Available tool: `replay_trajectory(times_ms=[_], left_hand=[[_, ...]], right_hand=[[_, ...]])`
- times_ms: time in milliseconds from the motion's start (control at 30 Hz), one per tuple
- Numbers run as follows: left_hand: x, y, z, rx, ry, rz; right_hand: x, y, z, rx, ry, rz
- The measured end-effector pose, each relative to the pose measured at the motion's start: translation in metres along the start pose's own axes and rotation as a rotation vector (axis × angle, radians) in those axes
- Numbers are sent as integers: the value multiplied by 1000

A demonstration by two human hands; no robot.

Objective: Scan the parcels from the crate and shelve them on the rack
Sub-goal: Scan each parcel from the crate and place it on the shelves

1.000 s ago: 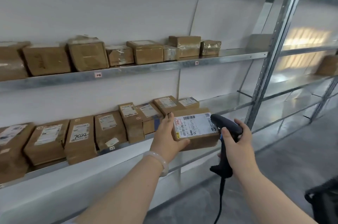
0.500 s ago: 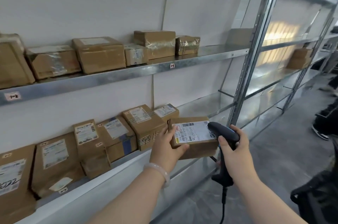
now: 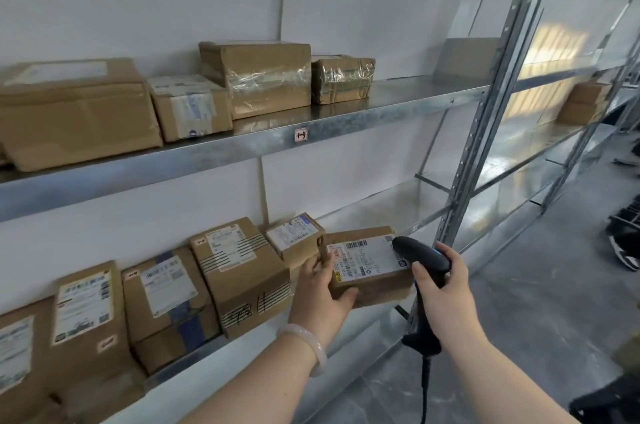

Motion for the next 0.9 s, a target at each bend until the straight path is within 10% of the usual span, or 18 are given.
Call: replay_trajectory(times_ms=[900], left_hand=[[-50,-166,141,141,-142,-408]], right_hand=[[90,-247,158,-536,78,94]])
Point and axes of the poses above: each hand's wrist, its own y-axis away from the middle knuckle, its own z-axis out of the palm, x = y × z, the point moved 2 cm from there along -y, towards the middle knuckle, and after that the axes turned 11 degrees about x, right-handed, at the moved point
